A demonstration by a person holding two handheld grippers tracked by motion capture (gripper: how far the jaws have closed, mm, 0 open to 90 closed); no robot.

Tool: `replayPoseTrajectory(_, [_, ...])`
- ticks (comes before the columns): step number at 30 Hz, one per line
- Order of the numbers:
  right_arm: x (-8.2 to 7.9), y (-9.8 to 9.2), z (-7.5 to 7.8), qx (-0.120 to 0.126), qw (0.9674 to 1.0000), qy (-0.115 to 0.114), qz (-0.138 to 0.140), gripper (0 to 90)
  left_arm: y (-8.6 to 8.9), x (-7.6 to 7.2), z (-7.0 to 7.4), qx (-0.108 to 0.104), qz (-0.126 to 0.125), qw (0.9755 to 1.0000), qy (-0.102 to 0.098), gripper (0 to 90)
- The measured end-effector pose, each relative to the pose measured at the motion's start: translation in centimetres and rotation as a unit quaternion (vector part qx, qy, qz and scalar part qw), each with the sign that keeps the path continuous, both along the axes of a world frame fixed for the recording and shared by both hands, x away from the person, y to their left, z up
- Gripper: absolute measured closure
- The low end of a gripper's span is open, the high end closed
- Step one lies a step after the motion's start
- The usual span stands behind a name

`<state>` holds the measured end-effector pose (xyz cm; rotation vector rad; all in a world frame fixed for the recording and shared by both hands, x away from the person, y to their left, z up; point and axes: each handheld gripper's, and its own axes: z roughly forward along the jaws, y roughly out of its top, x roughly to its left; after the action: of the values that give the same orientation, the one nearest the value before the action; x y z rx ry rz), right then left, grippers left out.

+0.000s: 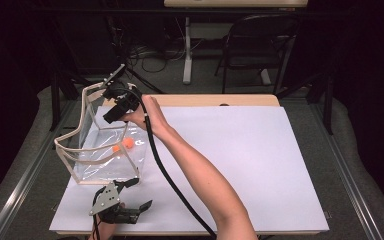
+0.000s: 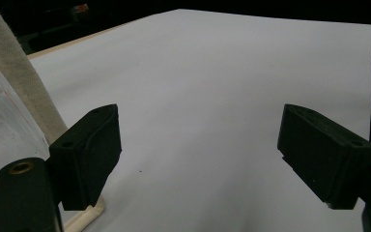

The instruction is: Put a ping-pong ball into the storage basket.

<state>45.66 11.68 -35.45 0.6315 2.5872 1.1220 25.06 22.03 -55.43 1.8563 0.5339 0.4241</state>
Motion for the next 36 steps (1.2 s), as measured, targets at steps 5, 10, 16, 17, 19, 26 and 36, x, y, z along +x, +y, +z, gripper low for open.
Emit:
replayPoseTrajectory(5, [-0.4, -1.8, 0.6, 0.022, 0.9997, 0.001, 0.001, 12.6, -0.1, 0.0, 0.0, 0.0, 0.003, 1.0, -0.002, 15.7])
replayPoseTrajectory(10, [-0.7, -3.5, 0.8, 0.034, 0.9994, 0.002, 0.001, 9.8, -0.1, 0.0, 0.0, 0.0, 0.005, 1.0, -0.001, 15.7])
replayPoseTrajectory(16, [-1.1, -5.2, 0.5, 0.042, 0.9991, 0.002, -0.001, 8.2, -0.2, 0.0, 0.0, 0.002, 0.004, 1.0, 0.0, 15.7])
replayPoseTrajectory(17, [-1.1, -5.5, 0.5, 0.043, 0.9991, 0.002, 0.0, 8.0, -0.1, 0.0, 0.0, 0.004, 0.004, 1.0, 0.0, 15.6])
replayPoseTrajectory(19, [-1.3, -6.0, 0.3, 0.042, 0.9991, 0.0, -0.001, 6.9, -0.1, -0.1, 0.0, 0.004, 0.004, 1.0, 0.0, 15.7])
replayPoseTrajectory(26, [-2.2, -7.9, -0.3, 0.042, 0.9991, -0.001, 0.001, 3.5, 0.0, -0.2, 0.0, 0.001, 0.009, 1.0, -0.002, 15.7])
replayPoseTrajectory(36, [-3.7, -10.7, -0.8, 0.05, 0.9987, -0.005, -0.002, 1.5, 0.0, -0.3, -0.1, 0.0, 0.008, 1.0, 0.0, 15.7])
